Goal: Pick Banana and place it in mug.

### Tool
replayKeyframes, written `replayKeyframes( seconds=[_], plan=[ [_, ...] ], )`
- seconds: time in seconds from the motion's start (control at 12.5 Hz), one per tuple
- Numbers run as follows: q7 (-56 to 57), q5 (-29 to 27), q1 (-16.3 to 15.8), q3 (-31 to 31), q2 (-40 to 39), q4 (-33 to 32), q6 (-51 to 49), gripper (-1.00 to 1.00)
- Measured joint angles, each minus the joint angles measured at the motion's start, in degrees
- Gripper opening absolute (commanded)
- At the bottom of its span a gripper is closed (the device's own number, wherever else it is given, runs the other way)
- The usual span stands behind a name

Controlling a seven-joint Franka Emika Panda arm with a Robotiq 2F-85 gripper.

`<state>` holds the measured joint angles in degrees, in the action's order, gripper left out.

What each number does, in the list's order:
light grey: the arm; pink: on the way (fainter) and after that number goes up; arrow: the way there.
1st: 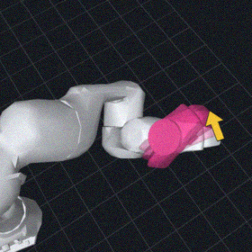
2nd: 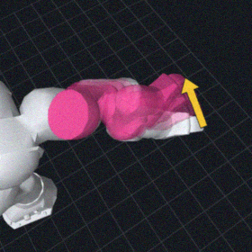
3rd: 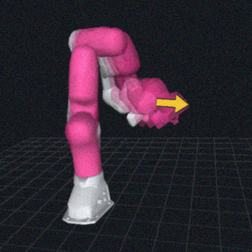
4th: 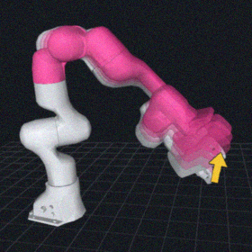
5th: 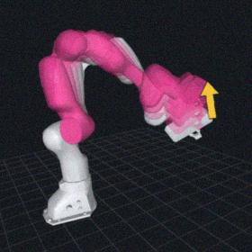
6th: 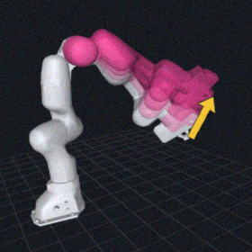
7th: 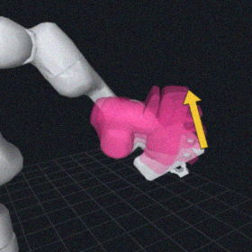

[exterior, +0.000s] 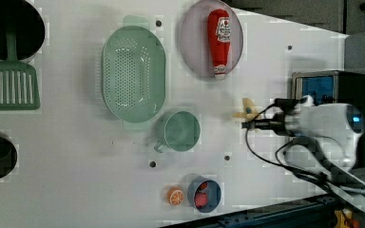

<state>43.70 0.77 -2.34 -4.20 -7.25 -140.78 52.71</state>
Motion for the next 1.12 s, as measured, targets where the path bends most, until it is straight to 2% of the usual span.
replayKeyframes(
  seconds=[0.32, 0.4, 0.56, 0.72, 0.88, 1.04, 1.12],
  plan=[
    [0.0, -1.2, 0.0, -0.1, 16.3, 9.6, -19.7, -0.46],
    [-0.1, -1.0, 0.4, 0.1, 20.3, 11.1, -25.9, -0.46],
    [-3.0, -0.1, 1.3, 2.1, 26.8, 12.8, -31.5, -0.46],
    [-6.8, 0.7, 1.4, 5.8, 27.1, 16.1, -34.9, -0.46],
    [-11.8, 0.0, 1.6, 11.7, 25.9, 15.9, -33.6, -0.46],
    [-19.6, -7.6, 0.5, 18.3, 24.0, 13.9, -33.9, -0.46],
    [-24.1, -10.6, -1.5, 21.6, 21.9, 13.0, -33.5, -0.46]
  ],
)
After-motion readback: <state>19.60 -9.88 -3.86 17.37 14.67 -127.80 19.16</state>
